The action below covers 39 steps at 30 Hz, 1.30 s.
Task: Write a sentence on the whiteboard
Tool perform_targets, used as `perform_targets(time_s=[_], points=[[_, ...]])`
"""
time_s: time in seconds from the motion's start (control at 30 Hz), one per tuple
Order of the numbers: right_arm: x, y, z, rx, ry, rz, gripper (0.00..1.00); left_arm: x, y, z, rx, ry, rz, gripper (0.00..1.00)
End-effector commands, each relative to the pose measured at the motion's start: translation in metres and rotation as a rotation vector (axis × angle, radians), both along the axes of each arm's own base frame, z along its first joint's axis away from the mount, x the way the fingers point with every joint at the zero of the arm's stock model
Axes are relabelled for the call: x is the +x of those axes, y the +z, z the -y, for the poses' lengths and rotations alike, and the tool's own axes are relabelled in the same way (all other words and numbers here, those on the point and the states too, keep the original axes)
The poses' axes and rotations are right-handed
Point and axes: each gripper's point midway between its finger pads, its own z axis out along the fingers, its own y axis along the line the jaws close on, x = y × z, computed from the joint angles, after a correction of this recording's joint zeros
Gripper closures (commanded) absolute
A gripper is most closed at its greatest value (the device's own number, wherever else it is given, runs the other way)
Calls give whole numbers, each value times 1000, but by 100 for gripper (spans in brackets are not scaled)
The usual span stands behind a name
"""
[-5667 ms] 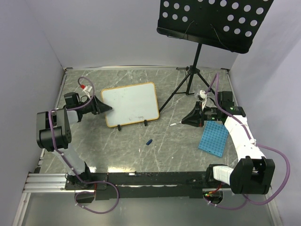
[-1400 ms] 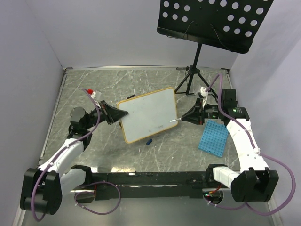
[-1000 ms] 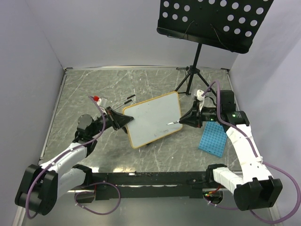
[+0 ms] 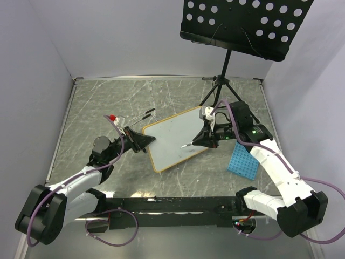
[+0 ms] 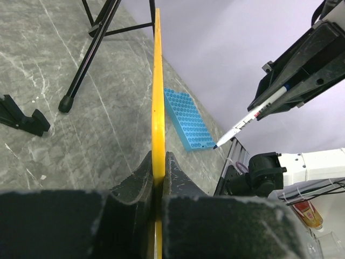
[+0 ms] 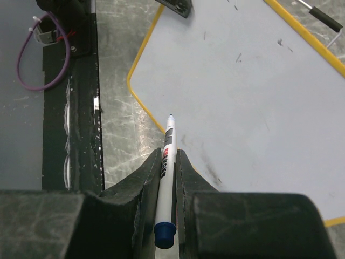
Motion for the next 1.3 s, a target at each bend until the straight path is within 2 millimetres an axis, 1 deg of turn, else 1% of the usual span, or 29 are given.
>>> perform_targets(time_s=[0.0,0.4,0.6,0.77,0.8,0.97,1.1,1.27], points=[[9,19,-9,2,7,90,100,-1,43,3,-89,-2,135,99],[13,22,-29,-23,25,116,100,0,42,4,-82,7,130,99],[14,23,-35,-40,34,137,100,2,38,3,-82,18,121,99],[11,21,-45,-64,61,155,100,4,37,5,-79,18,114,99],[11,26,-47,-63,68,167,100,5,37,5,-79,18,115,99],[6,25,-57,-78,100,181,100,5,37,5,-77,19,112,99],[4,24,-60,-90,107,193,100,5,35,4,-71,26,108,99],[6,27,-63,-100,102,215,100,6,34,5,-76,22,102,99]])
